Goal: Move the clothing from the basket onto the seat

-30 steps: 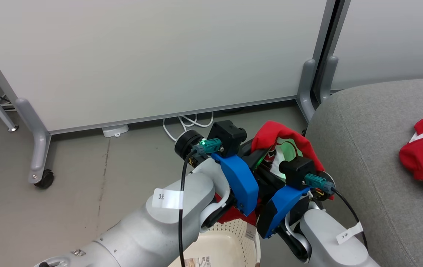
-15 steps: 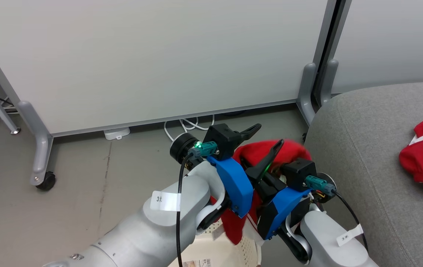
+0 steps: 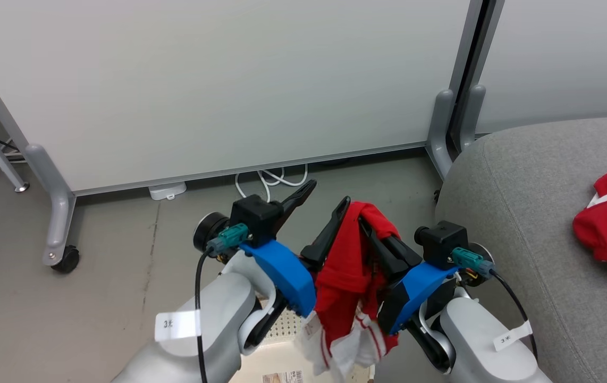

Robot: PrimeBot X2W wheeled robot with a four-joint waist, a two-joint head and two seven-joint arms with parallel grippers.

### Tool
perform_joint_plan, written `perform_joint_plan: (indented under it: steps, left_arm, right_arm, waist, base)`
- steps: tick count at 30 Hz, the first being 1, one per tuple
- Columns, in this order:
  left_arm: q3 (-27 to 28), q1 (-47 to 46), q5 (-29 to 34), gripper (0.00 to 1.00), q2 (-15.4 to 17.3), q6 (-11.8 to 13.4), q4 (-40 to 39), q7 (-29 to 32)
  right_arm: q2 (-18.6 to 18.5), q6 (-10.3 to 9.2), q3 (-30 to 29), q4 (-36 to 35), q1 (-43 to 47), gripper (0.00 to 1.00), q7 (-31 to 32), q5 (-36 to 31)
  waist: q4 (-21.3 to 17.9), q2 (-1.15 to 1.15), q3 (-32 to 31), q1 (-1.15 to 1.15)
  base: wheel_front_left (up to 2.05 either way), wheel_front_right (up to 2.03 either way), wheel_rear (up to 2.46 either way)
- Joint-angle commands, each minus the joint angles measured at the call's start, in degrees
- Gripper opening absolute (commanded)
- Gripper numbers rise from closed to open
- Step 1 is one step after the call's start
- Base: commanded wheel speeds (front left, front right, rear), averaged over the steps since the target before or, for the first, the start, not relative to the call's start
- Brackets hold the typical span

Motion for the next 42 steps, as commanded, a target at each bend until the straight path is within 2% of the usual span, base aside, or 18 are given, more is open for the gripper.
perform_joint_plan:
  steps: [1, 12, 21, 29, 42]
  left_arm:
    - [1.3, 1.8, 1.5, 1.0, 0.7, -0.1, -0.7, -0.1]
    - [13.6, 14.0, 12.7, 1.0, 3.6, -0.1, -5.4, -0.1]
    - [23.9, 22.5, 19.0, 1.0, 3.6, -0.1, -9.8, -0.2]
    - [26.9, 25.8, 21.3, 1.0, 2.6, -0.1, -11.2, -0.1]
    - [27.3, 25.9, 21.5, 1.0, 2.2, -0.1, -11.5, -0.1]
  right_arm:
    - [-0.1, 0.03, -0.5, -0.5, 1.0, 0.0, -0.2, -0.6]
    - [-0.1, 0.03, -5.0, -4.0, 2.8, 0.0, 1.3, -3.2]
    - [-0.1, 0.02, -8.3, -7.7, 5.7, 0.0, 3.2, -5.4]
    - [-0.1, 0.03, -9.8, -10.5, 7.6, 0.0, 4.7, -6.0]
    - [-0.1, 0.03, -10.4, -13.1, 8.8, 0.0, 6.2, -6.3]
  waist:
    - [0.1, 0.0, 0.1, 0.0]
    - [-0.5, 0.0, 0.5, 0.0]
    - [-1.2, 0.0, 0.7, 0.0]
    - [-1.5, 0.0, 0.7, 0.0]
    - [-3.7, 0.0, 0.8, 0.0]
  base:
    - [0.0, 0.0, 0.0]
    - [0.0, 0.0, 0.0]
    - [0.0, 0.0, 0.0]
    - [0.0, 0.0, 0.0]
    - [0.0, 0.0, 0.0]
